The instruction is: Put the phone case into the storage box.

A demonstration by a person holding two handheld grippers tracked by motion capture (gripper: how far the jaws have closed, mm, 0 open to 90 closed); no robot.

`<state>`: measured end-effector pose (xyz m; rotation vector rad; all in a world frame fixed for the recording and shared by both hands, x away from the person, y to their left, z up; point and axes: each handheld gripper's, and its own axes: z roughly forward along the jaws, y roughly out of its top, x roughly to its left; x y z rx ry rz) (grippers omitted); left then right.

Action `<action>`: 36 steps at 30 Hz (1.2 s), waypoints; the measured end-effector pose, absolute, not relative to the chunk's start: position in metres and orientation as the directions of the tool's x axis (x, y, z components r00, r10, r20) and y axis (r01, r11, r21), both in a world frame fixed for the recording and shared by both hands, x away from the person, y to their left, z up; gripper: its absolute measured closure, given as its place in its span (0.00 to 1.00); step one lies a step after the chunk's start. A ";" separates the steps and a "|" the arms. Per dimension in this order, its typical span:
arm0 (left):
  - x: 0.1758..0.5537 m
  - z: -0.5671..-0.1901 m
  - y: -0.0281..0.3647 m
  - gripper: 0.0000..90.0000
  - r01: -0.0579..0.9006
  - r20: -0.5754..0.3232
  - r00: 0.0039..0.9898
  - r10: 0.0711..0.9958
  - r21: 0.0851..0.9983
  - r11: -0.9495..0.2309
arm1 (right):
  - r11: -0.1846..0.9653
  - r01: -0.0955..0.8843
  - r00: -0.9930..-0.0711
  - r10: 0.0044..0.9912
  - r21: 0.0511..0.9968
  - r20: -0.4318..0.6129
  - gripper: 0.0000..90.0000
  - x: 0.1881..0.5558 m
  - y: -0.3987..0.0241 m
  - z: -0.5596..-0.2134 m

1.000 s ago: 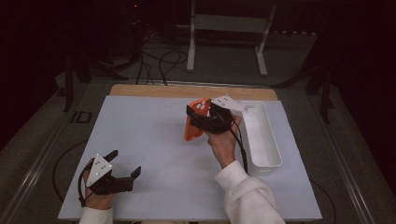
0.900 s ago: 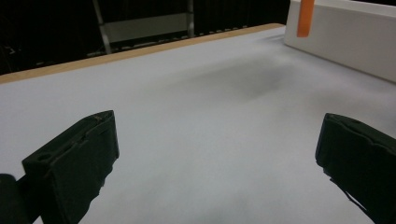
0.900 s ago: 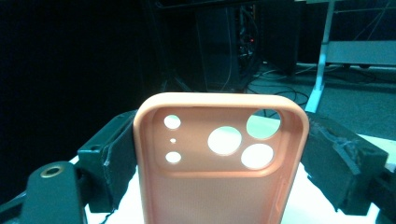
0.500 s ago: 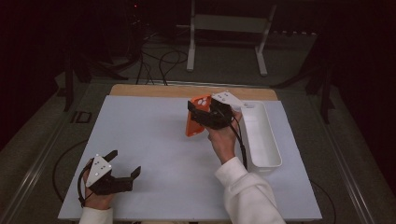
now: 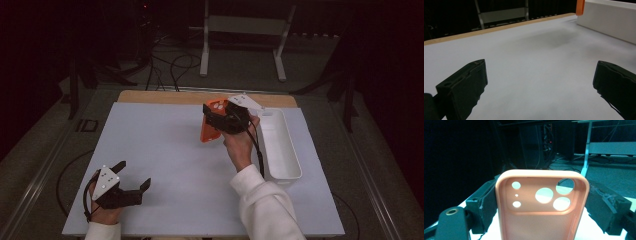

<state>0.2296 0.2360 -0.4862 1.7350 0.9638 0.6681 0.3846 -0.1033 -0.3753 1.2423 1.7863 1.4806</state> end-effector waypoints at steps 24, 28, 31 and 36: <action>0.230 -0.487 0.235 0.00 0.296 -0.005 0.530 0.848 0.938 -0.180 | -0.037 0.345 -0.395 0.901 0.938 0.181 0.19 0.406 -0.113 -0.375; 0.230 -0.487 0.235 0.00 0.297 -0.004 0.531 0.848 0.937 -0.182 | -0.031 0.340 -0.392 0.904 0.940 0.171 0.19 0.408 -0.114 -0.373; 0.230 -0.487 0.235 0.00 0.297 -0.001 0.532 0.847 0.937 -0.185 | -0.022 0.337 -0.385 0.909 0.941 0.159 0.19 0.410 -0.114 -0.372; 0.230 -0.487 0.235 0.00 0.297 -0.004 0.530 0.848 0.938 -0.181 | -0.022 0.335 -0.376 0.914 0.942 0.155 0.19 0.413 -0.115 -0.372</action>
